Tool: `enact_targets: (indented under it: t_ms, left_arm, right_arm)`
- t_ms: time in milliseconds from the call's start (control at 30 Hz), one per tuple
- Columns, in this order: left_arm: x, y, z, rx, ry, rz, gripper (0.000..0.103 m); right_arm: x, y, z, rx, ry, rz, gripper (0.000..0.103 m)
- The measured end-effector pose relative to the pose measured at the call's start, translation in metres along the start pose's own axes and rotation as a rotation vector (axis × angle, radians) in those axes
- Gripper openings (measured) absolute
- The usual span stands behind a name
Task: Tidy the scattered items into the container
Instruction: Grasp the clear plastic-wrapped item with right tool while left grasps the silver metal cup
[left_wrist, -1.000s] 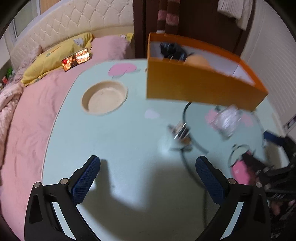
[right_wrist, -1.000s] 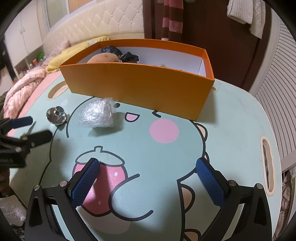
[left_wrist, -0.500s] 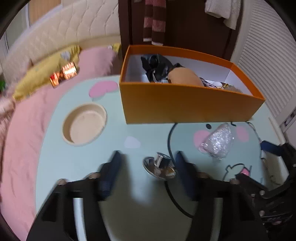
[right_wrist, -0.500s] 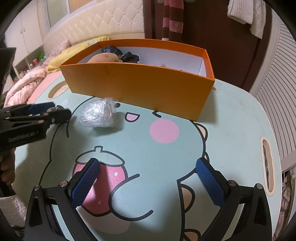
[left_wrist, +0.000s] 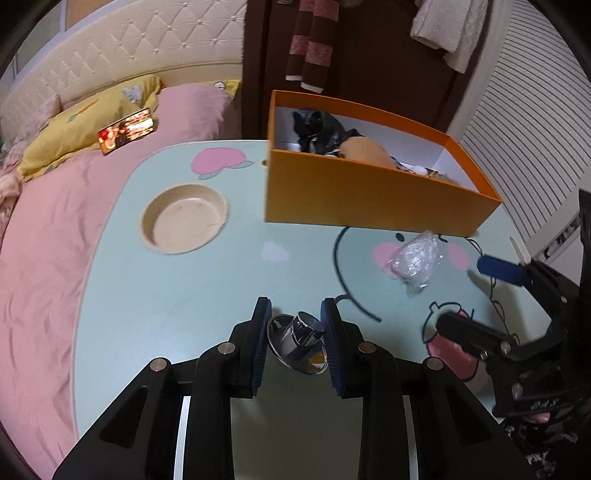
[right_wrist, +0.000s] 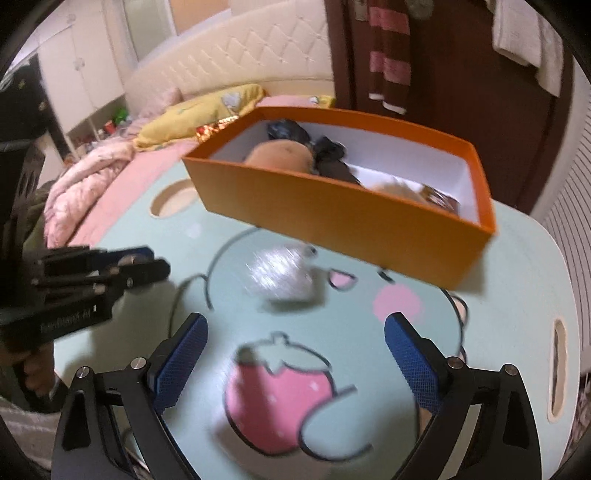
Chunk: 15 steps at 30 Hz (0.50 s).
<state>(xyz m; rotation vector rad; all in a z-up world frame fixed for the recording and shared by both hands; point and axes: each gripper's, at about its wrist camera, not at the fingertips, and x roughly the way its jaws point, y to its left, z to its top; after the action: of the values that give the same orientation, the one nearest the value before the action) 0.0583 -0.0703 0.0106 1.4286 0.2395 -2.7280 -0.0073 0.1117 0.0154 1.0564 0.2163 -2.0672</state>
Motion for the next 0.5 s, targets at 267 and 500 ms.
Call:
enact_targets:
  t_ms: [267, 500]
  left_arm:
    - [-0.005, 0.008, 0.0, -0.032, -0.002, 0.019, 0.029]
    - [-0.004, 0.006, 0.001, -0.033, 0.006, 0.028, 0.029]
  right_arm:
    - [0.032, 0.015, 0.023, -0.012, 0.027, 0.028, 0.079]
    - [0.042, 0.02, 0.026, -0.036, 0.055, 0.064, 0.031]
